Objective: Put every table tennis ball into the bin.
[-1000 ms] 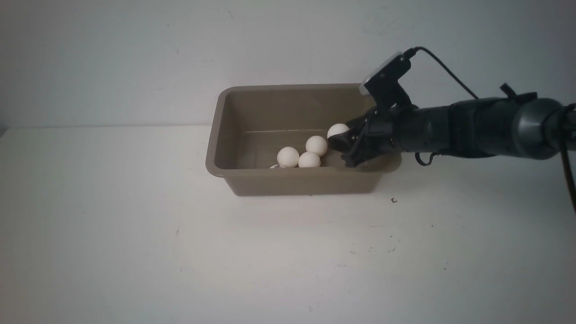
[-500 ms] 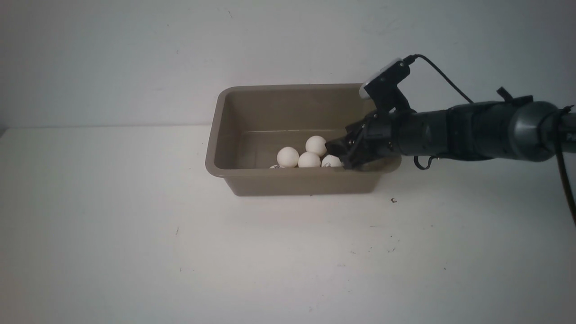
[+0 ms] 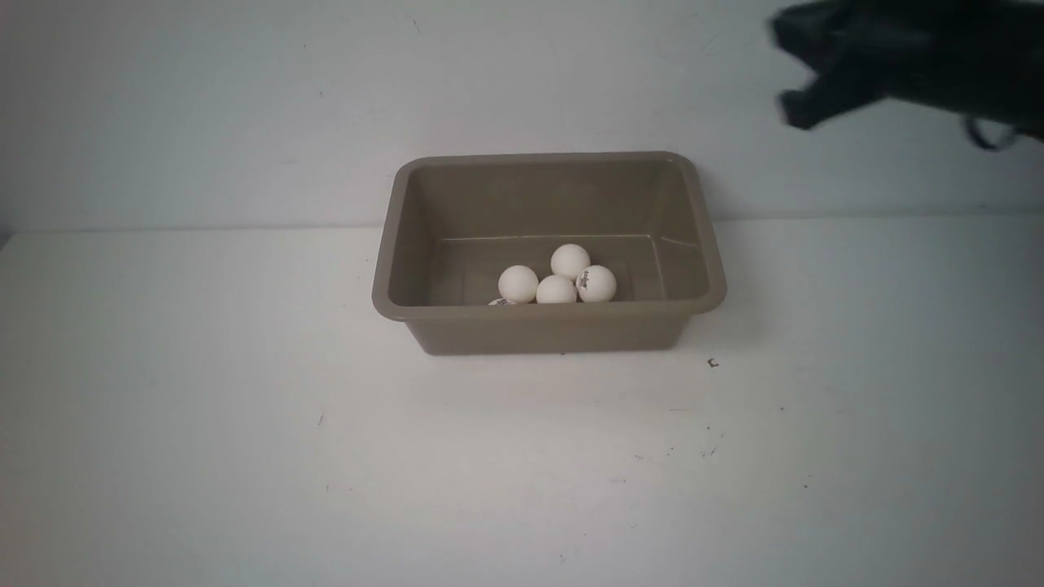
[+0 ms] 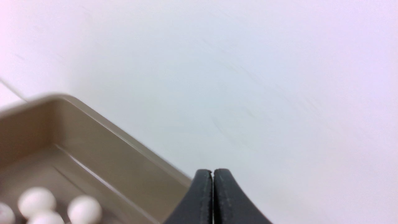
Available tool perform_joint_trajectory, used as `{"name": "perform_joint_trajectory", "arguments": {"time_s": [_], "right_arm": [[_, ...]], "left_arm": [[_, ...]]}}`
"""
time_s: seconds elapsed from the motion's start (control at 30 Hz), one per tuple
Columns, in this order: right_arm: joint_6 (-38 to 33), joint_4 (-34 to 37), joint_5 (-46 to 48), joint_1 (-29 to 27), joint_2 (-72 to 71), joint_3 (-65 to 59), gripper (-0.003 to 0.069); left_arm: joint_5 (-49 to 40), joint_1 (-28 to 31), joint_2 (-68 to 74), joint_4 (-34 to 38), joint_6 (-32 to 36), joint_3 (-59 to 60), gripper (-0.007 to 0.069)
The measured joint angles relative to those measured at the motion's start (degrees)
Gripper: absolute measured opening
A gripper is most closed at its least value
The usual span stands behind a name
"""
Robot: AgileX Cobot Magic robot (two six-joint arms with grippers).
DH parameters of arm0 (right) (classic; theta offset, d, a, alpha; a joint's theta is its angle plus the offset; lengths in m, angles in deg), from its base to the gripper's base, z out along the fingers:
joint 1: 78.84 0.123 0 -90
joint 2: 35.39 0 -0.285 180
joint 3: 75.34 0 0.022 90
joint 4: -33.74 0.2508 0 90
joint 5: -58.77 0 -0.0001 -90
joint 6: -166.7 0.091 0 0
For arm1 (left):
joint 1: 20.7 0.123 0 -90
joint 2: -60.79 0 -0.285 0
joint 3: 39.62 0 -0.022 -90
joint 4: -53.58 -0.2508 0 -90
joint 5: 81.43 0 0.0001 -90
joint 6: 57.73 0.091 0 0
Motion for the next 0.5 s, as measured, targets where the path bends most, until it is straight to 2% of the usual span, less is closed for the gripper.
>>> {"name": "perform_joint_trajectory", "arguments": {"time_s": [0.13, 0.27, 0.5], "right_arm": [[-7.19, 2.89, 2.15, -4.48, -6.63, -14.22, -0.0013], [-12.3, 2.89, 4.24, -5.45, -10.81, -22.06, -0.0013], [-9.47, 3.48, 5.1, -5.49, -18.13, -29.92, -0.0013]], "left_arm": [[0.0, 0.0, 0.0, -0.53, 0.0, 0.0, 0.0237], [0.18, 0.0, 0.0, -1.85, 0.0, 0.24, 0.0237], [5.75, 0.0, 0.0, -2.41, -1.3, 8.71, 0.0237]]}}
